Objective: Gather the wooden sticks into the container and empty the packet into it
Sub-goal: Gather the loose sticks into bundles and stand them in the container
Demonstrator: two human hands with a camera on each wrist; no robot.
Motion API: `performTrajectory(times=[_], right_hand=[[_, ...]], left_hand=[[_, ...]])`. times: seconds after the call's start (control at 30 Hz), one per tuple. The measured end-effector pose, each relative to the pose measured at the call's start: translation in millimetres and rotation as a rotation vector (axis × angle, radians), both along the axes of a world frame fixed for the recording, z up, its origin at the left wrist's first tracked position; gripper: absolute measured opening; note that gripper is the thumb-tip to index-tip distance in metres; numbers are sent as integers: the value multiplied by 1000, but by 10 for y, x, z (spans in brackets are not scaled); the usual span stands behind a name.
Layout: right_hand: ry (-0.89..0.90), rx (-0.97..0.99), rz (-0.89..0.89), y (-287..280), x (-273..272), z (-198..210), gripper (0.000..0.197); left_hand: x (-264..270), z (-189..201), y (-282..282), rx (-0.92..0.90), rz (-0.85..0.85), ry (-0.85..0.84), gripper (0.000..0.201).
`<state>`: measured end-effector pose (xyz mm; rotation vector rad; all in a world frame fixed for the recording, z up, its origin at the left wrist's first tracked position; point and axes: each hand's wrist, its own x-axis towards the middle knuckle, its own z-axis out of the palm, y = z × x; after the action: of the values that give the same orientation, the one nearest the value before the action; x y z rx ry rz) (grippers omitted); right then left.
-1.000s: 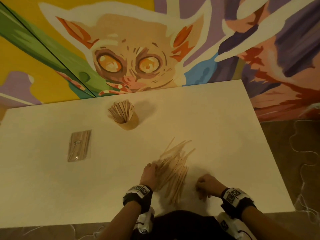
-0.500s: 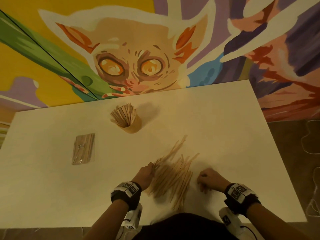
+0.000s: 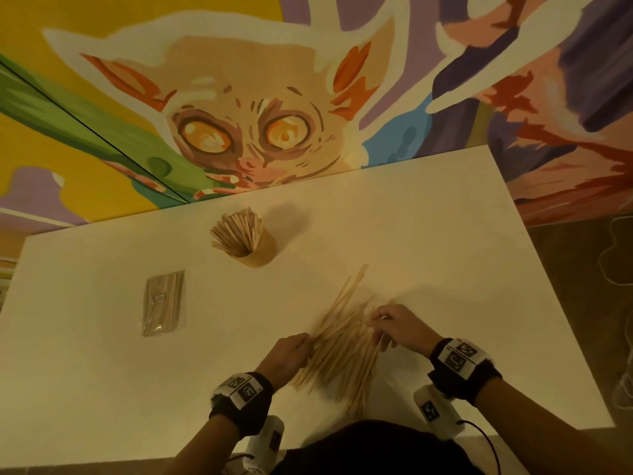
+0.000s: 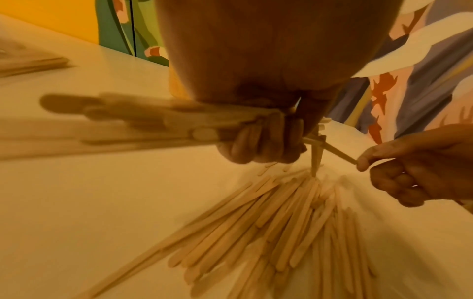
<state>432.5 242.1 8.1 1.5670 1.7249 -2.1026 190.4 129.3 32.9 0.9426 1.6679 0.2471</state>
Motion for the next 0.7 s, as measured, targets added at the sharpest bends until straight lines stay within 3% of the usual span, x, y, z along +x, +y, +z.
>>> performTrajectory(times=[0.23, 0.37, 0.53, 0.7], right_hand=[[73, -17, -66, 15, -163, 138, 22], [103, 102, 56, -25, -172, 243, 12], [68, 228, 270, -80, -193, 318, 19], [100, 304, 264, -126, -272, 382, 17]], left_hand=[[88, 112, 58, 0, 45, -3, 34], [151, 215, 92, -7, 27, -17, 36], [194, 344, 145, 26, -2, -6, 40], [241, 422, 220, 36, 41, -52, 40]])
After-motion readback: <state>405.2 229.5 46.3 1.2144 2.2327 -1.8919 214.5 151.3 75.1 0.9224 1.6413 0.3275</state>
